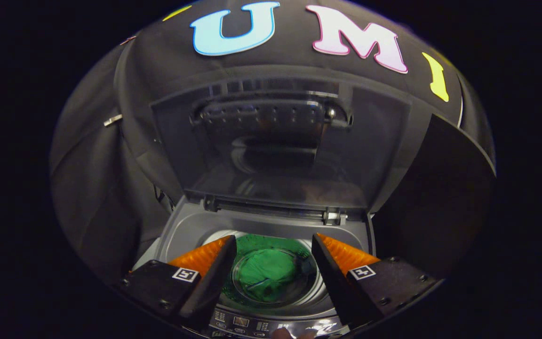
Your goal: Put the clothes into the washing machine and then close the washing machine lid.
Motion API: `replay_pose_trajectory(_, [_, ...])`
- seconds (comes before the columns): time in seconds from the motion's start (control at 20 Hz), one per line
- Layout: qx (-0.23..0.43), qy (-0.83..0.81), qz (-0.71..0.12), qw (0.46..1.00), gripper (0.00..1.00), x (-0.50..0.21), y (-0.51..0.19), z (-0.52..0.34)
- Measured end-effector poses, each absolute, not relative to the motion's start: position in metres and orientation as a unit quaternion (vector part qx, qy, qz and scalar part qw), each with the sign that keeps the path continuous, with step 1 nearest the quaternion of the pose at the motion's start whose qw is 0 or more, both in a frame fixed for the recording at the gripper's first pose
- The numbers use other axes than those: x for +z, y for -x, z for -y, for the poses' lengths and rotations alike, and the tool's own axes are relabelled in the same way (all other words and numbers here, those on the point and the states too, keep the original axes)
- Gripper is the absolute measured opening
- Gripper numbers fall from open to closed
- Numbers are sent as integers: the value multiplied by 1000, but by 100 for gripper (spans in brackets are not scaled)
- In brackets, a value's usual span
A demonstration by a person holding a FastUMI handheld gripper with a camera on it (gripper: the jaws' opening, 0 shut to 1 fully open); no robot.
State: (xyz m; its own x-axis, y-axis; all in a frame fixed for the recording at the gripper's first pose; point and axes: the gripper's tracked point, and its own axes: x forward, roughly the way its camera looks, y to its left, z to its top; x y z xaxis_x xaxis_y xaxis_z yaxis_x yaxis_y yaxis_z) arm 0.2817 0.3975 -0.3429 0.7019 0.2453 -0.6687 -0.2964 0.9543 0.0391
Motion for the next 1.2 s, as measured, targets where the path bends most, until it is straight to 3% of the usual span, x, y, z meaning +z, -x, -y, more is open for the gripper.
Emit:
replay_pose_trajectory(0.35, [171,2,-199,965,99,-187,-298,-397])
replay_pose_trajectory(0.6, [158,-14,-132,978,99,-105,-345,-396])
replay_pose_trajectory(0.9, [133,-5,-144,981,99,-121,-401,-401])
replay_pose_trajectory(1.2, [103,-5,-218,970,100,-184,-434,-401])
